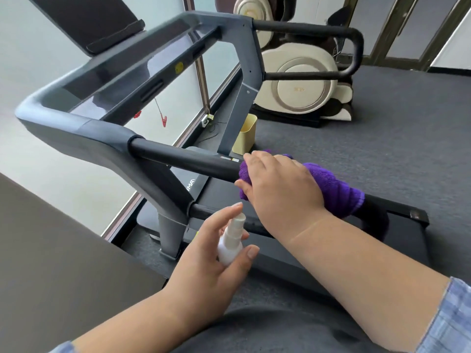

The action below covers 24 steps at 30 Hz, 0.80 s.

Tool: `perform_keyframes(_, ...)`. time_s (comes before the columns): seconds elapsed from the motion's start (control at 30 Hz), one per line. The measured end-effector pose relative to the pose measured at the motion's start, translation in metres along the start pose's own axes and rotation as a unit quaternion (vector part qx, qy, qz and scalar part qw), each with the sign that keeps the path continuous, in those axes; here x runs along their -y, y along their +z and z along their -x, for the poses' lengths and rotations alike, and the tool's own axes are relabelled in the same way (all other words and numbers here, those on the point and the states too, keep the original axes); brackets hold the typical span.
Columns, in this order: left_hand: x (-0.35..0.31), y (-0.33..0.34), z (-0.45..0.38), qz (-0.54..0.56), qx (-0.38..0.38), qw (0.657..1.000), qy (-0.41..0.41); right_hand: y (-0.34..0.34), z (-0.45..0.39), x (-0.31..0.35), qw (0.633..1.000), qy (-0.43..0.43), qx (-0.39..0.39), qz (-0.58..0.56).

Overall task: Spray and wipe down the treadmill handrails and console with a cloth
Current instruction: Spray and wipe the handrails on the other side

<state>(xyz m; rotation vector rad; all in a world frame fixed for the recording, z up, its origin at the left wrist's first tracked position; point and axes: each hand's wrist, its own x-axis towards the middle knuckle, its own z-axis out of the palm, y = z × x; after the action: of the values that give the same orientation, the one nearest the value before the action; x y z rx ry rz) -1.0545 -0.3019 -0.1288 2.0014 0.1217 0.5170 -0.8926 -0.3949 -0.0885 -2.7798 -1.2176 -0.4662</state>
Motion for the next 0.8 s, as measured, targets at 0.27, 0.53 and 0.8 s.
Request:
perform_keyframes(0.27, 0.052, -0.064, -0.017, 0.023, -0.015, 1.000, -0.007, 0.010, -0.061, 0.075, 1.000, -0.010, 0.014, 0.017)
perform_keyframes(0.53, 0.075, -0.117, -0.026, 0.010, -0.054, 0.998, 0.010, 0.019, -0.113, 0.136, 0.998, -0.036, 0.038, 0.018)
perform_keyframes(0.8, 0.091, -0.149, -0.022, 0.019, -0.075, 0.997, 0.022, 0.025, -0.148, 0.179, 0.998, -0.044, 0.035, -0.014)
